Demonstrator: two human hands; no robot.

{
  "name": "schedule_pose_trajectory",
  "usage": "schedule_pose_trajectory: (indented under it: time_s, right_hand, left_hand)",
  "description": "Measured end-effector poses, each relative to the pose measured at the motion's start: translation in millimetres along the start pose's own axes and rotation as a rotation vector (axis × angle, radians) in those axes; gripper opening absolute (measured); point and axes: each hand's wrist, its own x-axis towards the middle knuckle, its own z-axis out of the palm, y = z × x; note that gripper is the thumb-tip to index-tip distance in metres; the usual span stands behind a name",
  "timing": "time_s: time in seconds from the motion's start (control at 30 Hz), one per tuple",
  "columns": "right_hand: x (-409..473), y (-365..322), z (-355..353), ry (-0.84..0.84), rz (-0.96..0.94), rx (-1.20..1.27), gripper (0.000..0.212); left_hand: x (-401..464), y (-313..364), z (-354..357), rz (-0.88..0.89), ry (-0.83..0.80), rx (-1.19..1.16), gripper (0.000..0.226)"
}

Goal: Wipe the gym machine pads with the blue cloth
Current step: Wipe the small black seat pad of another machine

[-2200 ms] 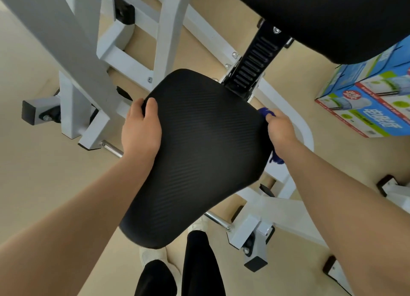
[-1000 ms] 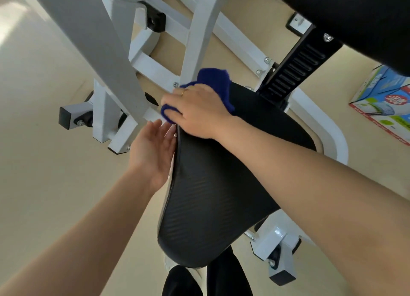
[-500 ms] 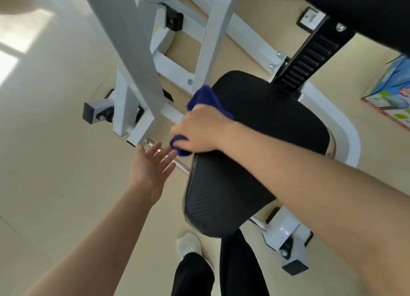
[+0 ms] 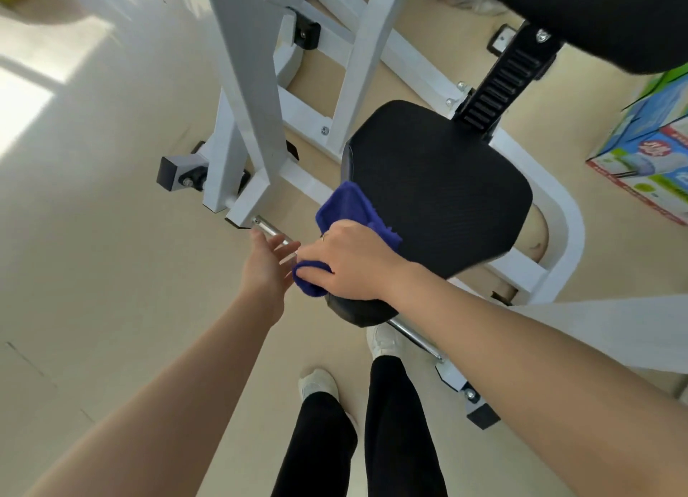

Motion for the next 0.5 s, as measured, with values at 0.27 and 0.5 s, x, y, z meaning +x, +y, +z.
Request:
schedule_pose_trajectory:
  time_s: [0.27,0.5]
  right_hand:
    - [-71.9,7.4,38.3,-0.038,-0.430,-0.520,0.023]
    - [-125.6,28.5,34.8,-0.355,-0.426,-0.893,0.041]
  left_hand:
    - [-26.9,-26.7,20.4,0.100,-0.110,0.133,0.051]
    - [-38.6,-52.2,10.0,0.119,-0.043,0.132,0.042]
